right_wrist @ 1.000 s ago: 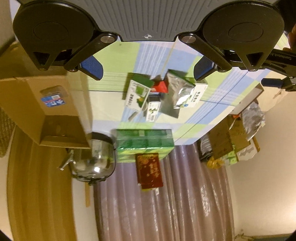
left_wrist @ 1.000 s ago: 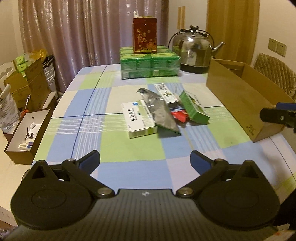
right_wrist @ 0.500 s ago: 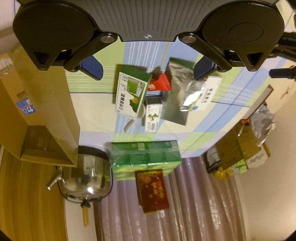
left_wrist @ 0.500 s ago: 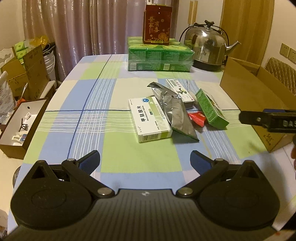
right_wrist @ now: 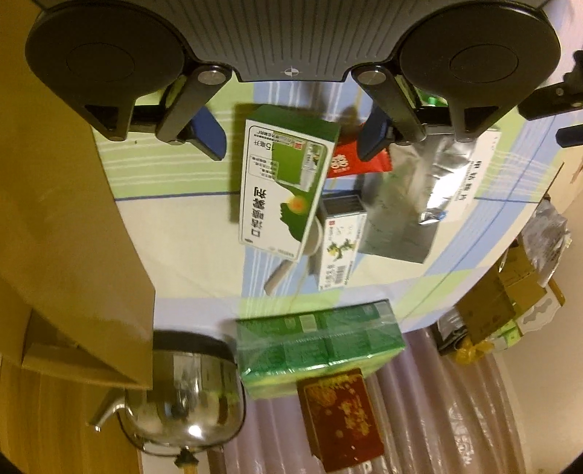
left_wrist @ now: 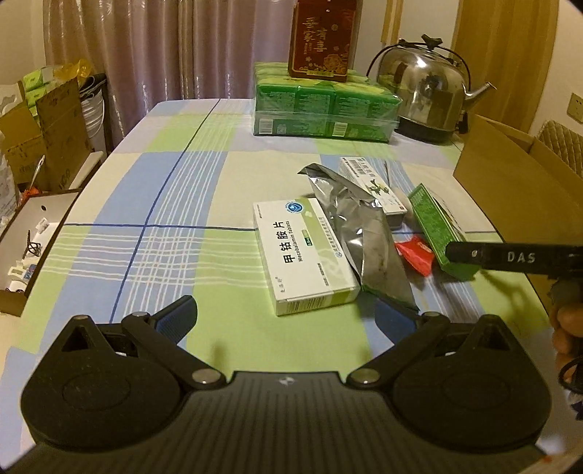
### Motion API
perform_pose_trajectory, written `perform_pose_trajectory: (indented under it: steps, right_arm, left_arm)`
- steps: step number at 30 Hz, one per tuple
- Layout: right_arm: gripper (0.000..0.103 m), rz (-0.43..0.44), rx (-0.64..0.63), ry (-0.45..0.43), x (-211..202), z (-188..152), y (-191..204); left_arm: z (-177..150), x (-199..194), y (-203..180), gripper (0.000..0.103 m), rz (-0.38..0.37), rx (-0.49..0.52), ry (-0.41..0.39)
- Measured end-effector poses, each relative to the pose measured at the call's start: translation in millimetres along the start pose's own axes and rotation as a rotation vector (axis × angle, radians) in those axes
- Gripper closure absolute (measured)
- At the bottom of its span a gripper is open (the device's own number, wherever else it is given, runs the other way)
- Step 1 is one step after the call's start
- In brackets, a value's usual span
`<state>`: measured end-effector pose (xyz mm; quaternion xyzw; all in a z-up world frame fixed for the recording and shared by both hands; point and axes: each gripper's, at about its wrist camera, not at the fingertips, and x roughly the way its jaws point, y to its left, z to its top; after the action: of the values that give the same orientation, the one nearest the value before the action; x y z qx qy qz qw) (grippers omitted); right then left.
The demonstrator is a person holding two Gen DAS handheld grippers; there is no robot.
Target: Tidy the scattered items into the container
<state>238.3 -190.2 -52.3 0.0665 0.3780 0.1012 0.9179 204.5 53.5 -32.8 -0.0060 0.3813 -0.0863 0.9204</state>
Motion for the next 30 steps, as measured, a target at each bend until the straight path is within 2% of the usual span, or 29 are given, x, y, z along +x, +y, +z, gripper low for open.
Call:
perform_pose_trajectory:
  steps: [2, 12, 18, 24, 27, 30]
  right_arm:
    - [0.040, 0.007, 0.018, 0.012, 5.6, 0.1, -3.1]
    - [0.048, 0.008, 0.013, 0.002, 9.5, 1.5, -4.9]
    - [0.049, -0.001, -0.055, -0.017, 0.0, -3.5, -3.6]
    - [0.049, -0.011, -0.060, -0.024, -5.9, -8.7, -9.0]
    - [0.050, -0.012, -0.065, -0.031, -9.7, -8.1, -11.3]
    - [0.050, -0.013, -0.080, -0.040, -12.9, -7.4, -11.5]
  left_arm:
    - [1.4, 2.9, 1.8, 0.001, 0.000, -0.011, -0.002]
    - [7.0, 21.9, -1.5, 0.005, -0.003, 0.011, 0.019]
    - [12.8, 37.1, -7.1, 0.006, -0.005, 0.021, 0.028]
    - [22.0, 52.5, -18.2, 0.006, -0.024, 0.035, 0.030]
    - [26.5, 49.2, -14.4, 0.006, 0.002, 0.016, -0.010]
    - [29.2, 52.1, -3.8, 0.006, 0.022, -0.009, 0.002]
